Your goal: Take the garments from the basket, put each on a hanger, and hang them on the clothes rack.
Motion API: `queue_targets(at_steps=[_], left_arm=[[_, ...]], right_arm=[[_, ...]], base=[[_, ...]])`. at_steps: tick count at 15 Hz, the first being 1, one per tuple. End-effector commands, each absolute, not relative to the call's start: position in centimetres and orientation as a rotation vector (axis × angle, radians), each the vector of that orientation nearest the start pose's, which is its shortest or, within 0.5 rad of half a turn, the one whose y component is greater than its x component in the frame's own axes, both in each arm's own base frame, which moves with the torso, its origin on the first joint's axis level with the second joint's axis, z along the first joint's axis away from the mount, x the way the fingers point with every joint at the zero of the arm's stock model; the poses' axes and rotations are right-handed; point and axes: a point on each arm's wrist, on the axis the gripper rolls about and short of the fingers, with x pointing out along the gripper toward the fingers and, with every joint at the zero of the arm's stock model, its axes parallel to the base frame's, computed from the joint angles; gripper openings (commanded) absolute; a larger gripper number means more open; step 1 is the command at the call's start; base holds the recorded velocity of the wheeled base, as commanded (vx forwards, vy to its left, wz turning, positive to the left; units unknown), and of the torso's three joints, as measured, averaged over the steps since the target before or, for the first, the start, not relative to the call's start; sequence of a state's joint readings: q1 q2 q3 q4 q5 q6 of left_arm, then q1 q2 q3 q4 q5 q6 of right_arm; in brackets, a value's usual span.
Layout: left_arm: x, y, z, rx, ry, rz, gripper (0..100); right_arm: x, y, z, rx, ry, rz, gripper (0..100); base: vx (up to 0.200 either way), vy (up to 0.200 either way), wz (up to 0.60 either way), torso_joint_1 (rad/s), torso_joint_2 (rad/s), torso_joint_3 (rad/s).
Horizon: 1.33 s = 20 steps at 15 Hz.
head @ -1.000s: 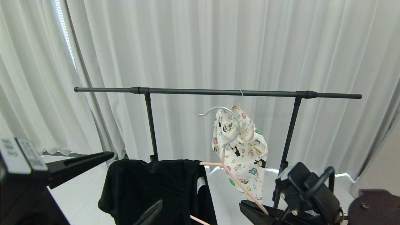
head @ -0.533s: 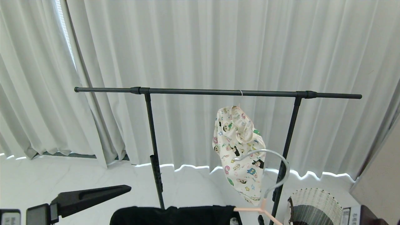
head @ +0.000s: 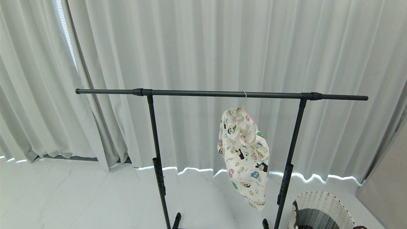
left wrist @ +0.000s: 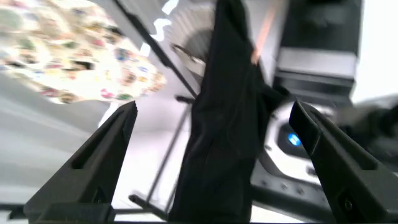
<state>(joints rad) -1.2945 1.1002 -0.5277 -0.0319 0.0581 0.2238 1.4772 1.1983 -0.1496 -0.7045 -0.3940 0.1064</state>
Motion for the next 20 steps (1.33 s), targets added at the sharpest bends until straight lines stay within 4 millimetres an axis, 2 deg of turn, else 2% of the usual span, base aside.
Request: queue_targets(at_steps=[1, 7, 11, 18, 19, 20], left_arm=[[4.0, -14.7, 17.2, 0.604, 0.376, -1.275, 100], [4.2, -14.9, 16.6, 0.613, 0.411, -1.26, 100], [4.4, -15.1, 16.8, 0.539, 0.458, -1.228, 100], [4.7, -14.8, 16.4, 0.519, 0.475, -1.199, 100], [4.7, -14.8, 16.3, 0.522, 0.479, -1.199, 0], [4.7, -14.8, 16.3, 0.523, 0.48, -1.199, 0]], right_arm=[[2.0, 13.8, 13.1, -0.205, 0.273, 1.065, 0], [1.8, 14.8, 13.0, -0.23, 0.284, 1.083, 0], [1.9, 15.7, 13.4, -0.223, 0.278, 1.084, 0], [1.7, 16.2, 14.0, -0.217, 0.256, 1.101, 0], [1.7, 16.2, 14.1, -0.215, 0.255, 1.101, 0], [1.7, 16.2, 14.1, -0.214, 0.254, 1.101, 0]], base=[[0.0, 0.0, 0.0, 0.0, 0.0, 0.0], [0.0, 0.0, 0.0, 0.0, 0.0, 0.0], [0.0, 0.0, 0.0, 0.0, 0.0, 0.0], [0.0, 0.0, 0.0, 0.0, 0.0, 0.0], [0.0, 0.0, 0.0, 0.0, 0.0, 0.0], [0.0, 0.0, 0.0, 0.0, 0.0, 0.0]])
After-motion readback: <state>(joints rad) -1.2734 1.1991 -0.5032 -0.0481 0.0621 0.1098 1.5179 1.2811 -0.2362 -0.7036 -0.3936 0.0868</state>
